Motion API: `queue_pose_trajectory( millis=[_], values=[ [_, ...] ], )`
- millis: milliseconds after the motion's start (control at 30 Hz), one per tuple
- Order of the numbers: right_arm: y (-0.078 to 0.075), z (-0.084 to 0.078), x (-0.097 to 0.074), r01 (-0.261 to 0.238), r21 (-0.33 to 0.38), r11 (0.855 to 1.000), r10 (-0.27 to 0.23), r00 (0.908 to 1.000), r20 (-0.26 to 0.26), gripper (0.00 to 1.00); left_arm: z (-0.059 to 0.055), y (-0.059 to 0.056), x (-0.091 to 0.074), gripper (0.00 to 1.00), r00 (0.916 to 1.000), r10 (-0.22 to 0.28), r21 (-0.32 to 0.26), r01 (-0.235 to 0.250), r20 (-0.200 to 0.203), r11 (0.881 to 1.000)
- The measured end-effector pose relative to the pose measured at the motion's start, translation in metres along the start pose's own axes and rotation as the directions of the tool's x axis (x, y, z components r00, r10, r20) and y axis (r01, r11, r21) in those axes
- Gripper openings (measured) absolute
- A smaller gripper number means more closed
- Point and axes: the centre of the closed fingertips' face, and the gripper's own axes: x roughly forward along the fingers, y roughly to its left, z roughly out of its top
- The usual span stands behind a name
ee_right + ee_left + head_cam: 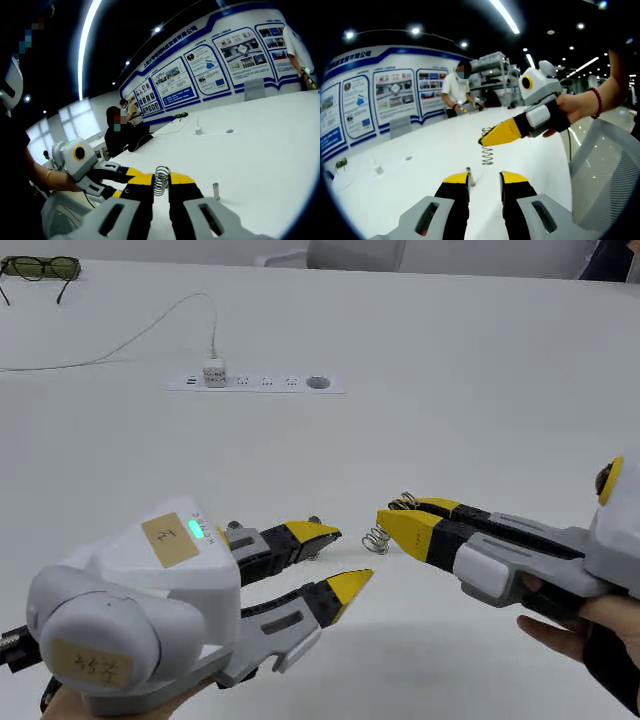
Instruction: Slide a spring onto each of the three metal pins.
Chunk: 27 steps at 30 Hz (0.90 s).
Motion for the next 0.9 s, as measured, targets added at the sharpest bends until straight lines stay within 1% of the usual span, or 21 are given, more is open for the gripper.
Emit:
queue_pose_trajectory(
  millis=[100,167,233,367,433,500,567,667,733,800,900],
  values=[
    [-0.003,0.001,0.000,0.010,-0.031,0.999,-0.010,0.9999,-0.003,0.12,0.001,0.002,-0.003,0.26,0.9998,0.017,0.014,-0.017,0.000,1.000],
    [-0.006,0.002,-0.001,0.015,-0.064,0.998,-0.016,0.9999,-0.007,0.12,0.001,0.004,-0.005,0.27,0.9994,0.033,0.029,-0.033,-0.003,0.999],
    [-0.006,0.001,0.000,0.014,-0.082,0.997,-0.015,0.9998,-0.015,0.12,0.001,0.006,-0.007,0.27,0.9989,0.048,0.043,-0.047,-0.004,0.998],
    [-0.010,0.000,0.000,0.022,-0.150,0.988,-0.027,0.9991,-0.032,0.12,0.001,0.009,-0.011,0.28,0.9971,0.076,0.048,-0.075,-0.010,0.996],
    [-0.011,0.001,0.001,0.027,-0.193,0.981,-0.035,0.9987,-0.037,0.12,0.000,0.011,-0.013,0.29,0.9961,0.088,0.045,-0.087,-0.009,0.995],
    [-0.012,0.000,0.002,0.030,-0.219,0.975,-0.042,0.9980,-0.048,0.12,-0.001,0.014,-0.015,0.30,0.9947,0.101,0.031,-0.101,-0.014,0.994],
    [-0.014,0.000,0.002,0.036,-0.235,0.971,-0.049,0.9976,-0.048,0.12,-0.002,0.018,-0.018,0.31,0.9928,0.119,0.019,-0.119,-0.014,0.993],
    [-0.017,0.000,0.003,0.043,-0.259,0.965,-0.057,0.9972,-0.048,0.12,-0.006,0.024,-0.023,0.34,0.9884,0.151,-0.049,-0.152,-0.017,0.987],
    [-0.019,0.000,0.004,0.049,-0.271,0.961,-0.065,0.9966,-0.050,0.12,-0.008,0.027,-0.025,0.34,0.9874,0.157,-0.053,-0.158,-0.019,0.986],
    [-0.021,0.001,0.005,0.054,-0.288,0.956,-0.071,0.9962,-0.049,0.12,-0.011,0.031,-0.028,0.35,0.9836,0.178,-0.066,-0.180,-0.030,0.982],
    [-0.024,0.002,0.006,0.061,-0.307,0.950,-0.079,0.9957,-0.047,0.12,-0.014,0.036,-0.032,0.37,0.9806,0.193,-0.076,-0.195,-0.036,0.978]
  ],
)
